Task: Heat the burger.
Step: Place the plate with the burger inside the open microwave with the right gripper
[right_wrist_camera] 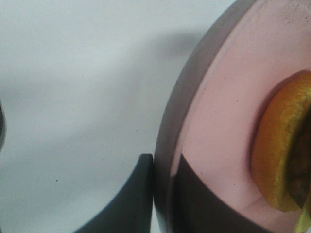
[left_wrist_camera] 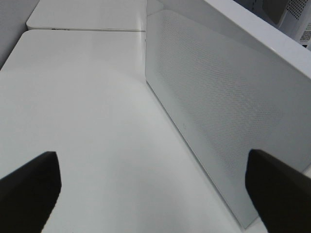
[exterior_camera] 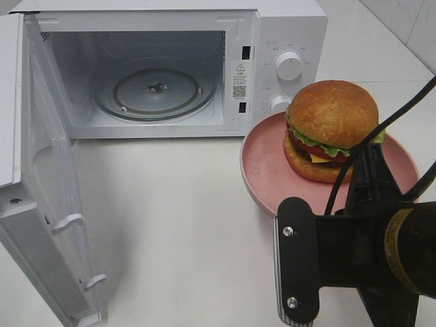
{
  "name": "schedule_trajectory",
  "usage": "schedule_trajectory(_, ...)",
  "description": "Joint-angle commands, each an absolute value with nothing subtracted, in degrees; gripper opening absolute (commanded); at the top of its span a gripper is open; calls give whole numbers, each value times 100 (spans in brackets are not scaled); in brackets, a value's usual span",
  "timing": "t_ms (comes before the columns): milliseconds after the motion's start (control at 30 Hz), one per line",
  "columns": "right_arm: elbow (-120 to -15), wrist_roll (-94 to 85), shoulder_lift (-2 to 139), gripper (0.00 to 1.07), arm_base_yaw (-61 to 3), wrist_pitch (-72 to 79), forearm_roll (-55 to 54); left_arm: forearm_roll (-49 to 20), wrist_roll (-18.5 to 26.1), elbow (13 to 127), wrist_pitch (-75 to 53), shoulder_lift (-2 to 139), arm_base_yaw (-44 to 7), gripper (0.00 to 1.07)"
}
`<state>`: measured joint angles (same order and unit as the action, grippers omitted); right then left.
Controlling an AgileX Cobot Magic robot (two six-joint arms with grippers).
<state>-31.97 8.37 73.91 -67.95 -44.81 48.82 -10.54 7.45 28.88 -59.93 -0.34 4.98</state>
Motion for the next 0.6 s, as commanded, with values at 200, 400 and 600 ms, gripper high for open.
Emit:
schedule_trajectory(200,-3197,126,7374,0,-6824,-4440,5254,-1060,751,2888,-5947,-149,464,98)
schedule_trajectory(400,-3197,69,7374,0,-6824,-4039,5414,-1060,751,2888,-5947,-149,464,98)
schedule_trajectory(600,-3197,-246,7374,0,-6824,-3753,5334,-1060,751,2888,-5947,-149,464,98)
